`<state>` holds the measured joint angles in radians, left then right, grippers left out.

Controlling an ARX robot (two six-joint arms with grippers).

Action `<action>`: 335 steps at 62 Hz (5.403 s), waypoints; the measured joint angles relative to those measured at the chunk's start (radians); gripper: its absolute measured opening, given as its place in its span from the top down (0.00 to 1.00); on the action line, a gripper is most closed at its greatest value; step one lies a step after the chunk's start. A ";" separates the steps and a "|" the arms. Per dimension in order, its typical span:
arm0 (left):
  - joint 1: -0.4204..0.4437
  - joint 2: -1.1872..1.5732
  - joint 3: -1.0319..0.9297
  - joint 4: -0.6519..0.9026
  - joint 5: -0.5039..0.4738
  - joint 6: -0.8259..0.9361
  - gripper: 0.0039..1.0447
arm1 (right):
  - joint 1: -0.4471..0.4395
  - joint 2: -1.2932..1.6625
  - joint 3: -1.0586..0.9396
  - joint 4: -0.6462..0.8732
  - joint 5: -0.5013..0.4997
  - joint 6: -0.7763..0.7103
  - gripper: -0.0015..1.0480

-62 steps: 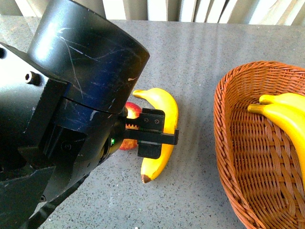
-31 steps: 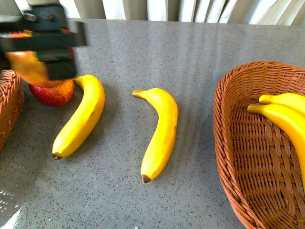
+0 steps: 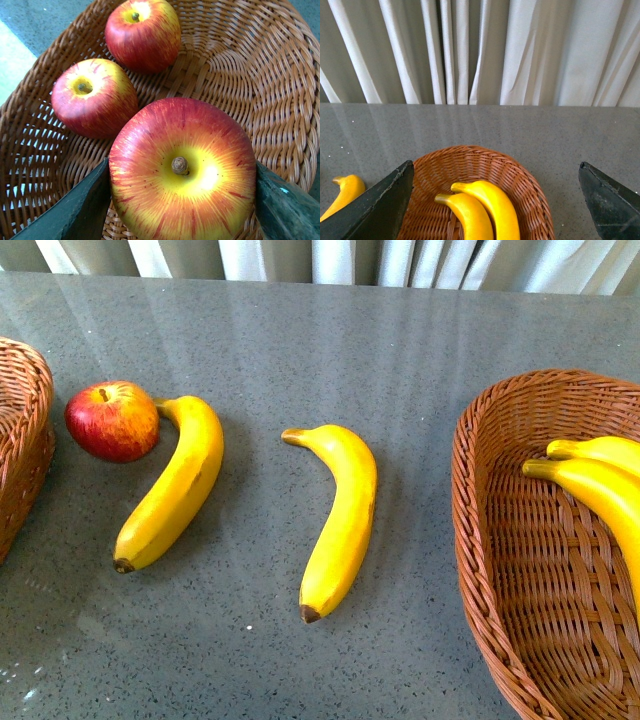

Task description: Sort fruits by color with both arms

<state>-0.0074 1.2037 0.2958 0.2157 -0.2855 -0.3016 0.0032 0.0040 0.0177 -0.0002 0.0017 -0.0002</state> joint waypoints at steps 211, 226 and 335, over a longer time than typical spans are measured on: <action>-0.379 0.756 0.828 -0.488 -0.070 -1.114 0.09 | 0.000 0.000 0.000 0.000 0.000 0.000 0.09; -0.379 0.755 0.828 -0.488 -0.070 -1.114 0.09 | 0.000 0.000 0.000 0.000 0.000 0.000 0.09; -0.284 0.879 0.910 -0.451 -0.055 -1.065 0.09 | 0.000 0.000 0.000 0.000 0.000 0.000 0.09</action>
<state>-0.2916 2.0823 1.2060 -0.2356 -0.3408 -1.3663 0.0032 0.0040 0.0177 -0.0002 0.0021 -0.0002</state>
